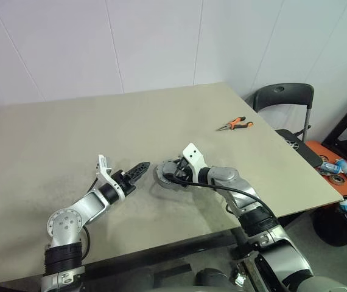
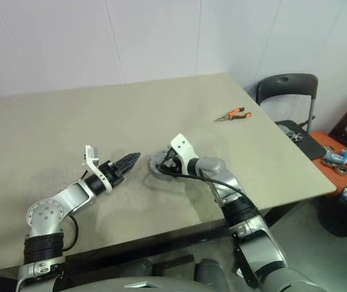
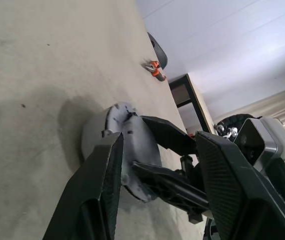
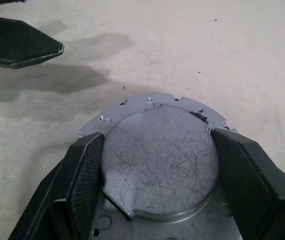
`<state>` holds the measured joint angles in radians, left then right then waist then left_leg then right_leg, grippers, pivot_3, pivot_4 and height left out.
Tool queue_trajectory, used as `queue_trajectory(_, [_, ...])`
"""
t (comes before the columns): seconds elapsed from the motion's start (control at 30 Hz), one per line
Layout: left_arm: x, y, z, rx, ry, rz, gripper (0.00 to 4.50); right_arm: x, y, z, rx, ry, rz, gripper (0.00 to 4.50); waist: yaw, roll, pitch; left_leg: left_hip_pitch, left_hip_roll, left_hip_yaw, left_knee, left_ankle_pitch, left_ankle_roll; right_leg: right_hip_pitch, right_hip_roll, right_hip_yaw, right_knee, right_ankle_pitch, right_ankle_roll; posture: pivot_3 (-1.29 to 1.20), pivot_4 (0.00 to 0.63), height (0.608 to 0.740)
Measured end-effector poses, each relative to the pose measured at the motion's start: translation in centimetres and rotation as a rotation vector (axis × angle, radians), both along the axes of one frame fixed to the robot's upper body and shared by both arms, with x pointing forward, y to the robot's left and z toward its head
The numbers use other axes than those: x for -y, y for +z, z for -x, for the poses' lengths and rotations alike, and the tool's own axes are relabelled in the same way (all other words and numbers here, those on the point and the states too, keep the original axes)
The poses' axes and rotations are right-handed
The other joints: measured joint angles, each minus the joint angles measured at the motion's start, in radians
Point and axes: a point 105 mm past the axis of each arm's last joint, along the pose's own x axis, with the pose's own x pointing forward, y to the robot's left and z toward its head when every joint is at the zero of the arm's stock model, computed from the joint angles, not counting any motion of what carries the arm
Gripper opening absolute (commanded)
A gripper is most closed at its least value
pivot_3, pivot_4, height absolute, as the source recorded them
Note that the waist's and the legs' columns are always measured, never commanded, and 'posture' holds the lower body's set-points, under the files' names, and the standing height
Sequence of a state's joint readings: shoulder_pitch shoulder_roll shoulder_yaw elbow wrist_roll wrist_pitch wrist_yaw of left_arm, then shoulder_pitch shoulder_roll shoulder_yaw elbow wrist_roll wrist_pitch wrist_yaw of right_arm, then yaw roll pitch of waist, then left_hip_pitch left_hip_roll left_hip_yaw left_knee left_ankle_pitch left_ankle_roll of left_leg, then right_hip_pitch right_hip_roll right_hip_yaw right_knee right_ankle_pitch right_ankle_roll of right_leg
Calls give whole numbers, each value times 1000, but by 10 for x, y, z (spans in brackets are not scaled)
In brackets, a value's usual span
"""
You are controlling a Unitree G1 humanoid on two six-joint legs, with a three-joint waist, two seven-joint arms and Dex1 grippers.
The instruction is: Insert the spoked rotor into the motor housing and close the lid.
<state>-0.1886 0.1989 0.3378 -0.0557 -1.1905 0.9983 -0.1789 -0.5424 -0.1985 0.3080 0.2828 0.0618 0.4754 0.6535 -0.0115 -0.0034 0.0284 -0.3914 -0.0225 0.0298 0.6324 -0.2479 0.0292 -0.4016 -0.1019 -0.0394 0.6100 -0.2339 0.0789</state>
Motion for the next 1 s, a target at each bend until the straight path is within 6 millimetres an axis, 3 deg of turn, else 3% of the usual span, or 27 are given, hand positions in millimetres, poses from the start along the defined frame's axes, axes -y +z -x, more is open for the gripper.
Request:
queue_trajectory(0.57, [-1,-3,3,-4,-11,-8,2436,0,0,-1,8,28,44,3046,-1,1,0,0,0,0,-1,0,0,1,0,-1,-3,-2,3,0,0,740])
queue_trajectory(0.83, [46,-9,-22,5,-183,-83,2436,4,-2,1,-33,23,29,3046,-1,7,-1,-1,2,-1,-2,0,0,6,-1,-6,-15,2,6,0,0,740])
queue_trajectory(1.0, [60,-13,-36,34,-250,-131,2436,5,-2,3,-44,21,17,3046,1,8,-2,-1,2,-1,-3,0,0,6,-1,-7,-15,3,4,0,0,740])
